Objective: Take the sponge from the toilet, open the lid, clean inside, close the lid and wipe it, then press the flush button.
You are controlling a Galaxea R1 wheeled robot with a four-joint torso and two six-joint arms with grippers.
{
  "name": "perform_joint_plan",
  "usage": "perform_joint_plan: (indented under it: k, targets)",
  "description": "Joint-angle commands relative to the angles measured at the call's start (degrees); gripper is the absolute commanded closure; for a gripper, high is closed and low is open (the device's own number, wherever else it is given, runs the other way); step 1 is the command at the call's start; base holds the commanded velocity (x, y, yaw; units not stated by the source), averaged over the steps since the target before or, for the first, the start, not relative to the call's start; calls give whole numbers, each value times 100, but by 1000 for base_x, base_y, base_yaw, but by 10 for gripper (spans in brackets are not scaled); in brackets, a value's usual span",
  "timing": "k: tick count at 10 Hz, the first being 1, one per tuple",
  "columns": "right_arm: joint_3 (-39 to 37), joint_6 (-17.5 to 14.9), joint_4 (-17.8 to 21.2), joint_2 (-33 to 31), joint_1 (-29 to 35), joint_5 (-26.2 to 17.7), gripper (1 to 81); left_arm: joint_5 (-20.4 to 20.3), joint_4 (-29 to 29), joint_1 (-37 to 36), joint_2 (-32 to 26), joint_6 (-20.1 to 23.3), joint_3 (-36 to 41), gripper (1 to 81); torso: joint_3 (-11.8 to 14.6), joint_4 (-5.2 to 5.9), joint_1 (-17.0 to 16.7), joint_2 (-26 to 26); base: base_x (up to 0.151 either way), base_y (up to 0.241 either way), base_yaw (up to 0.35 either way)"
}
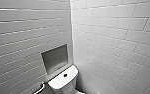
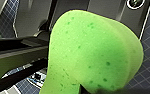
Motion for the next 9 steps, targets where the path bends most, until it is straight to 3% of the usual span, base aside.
perform_joint_plan:
  k: [1,2,5,9]
  targets:
    - [93,-5,61,-4,160,-334,811,394,-543,-1870,-996,-108,1489,10,0,0,0,0,0,0,0]
    - [93,-14,61,-4,168,-334,811,640,-789,-2344,-1075,-108,1717,10,0,0,0,0,0,0,0]
    - [102,-5,52,-13,160,-325,811,1159,-1369,-3480,-1049,-108,1779,10,-477,0,0,0,0,0,0]
    - [102,-5,61,-4,168,-325,811,1414,-1940,-4648,-1005,-108,1717,10,-1172,0,4,5,0,0,0]
